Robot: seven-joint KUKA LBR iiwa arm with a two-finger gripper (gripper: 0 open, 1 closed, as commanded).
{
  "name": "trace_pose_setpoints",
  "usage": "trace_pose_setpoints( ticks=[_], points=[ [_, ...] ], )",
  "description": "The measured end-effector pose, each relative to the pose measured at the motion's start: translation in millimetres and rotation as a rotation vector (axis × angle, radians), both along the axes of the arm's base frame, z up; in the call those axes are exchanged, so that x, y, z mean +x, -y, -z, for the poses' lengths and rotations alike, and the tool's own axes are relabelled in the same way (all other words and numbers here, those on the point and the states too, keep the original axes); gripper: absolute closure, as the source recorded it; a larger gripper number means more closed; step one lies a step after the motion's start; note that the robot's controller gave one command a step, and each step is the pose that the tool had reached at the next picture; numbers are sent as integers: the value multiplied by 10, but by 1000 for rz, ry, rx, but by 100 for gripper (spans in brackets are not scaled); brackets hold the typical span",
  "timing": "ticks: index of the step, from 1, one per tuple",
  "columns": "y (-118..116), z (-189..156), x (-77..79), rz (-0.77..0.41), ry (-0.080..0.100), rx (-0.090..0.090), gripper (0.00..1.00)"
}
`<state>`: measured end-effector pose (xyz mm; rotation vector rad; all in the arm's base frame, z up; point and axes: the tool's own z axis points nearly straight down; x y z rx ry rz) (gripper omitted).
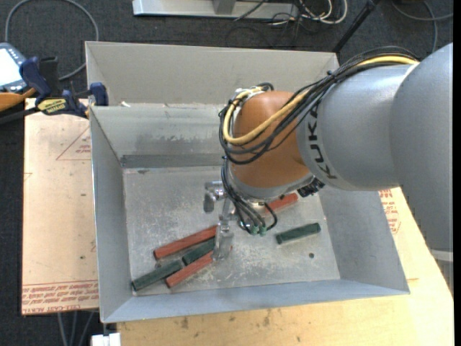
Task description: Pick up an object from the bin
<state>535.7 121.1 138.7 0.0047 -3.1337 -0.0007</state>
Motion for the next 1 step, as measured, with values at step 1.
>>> trace_pose_setpoints(
  ticks=[1],
  points=[
    [-35, 696, -502, -49, 18, 4, 0]
  ],
)
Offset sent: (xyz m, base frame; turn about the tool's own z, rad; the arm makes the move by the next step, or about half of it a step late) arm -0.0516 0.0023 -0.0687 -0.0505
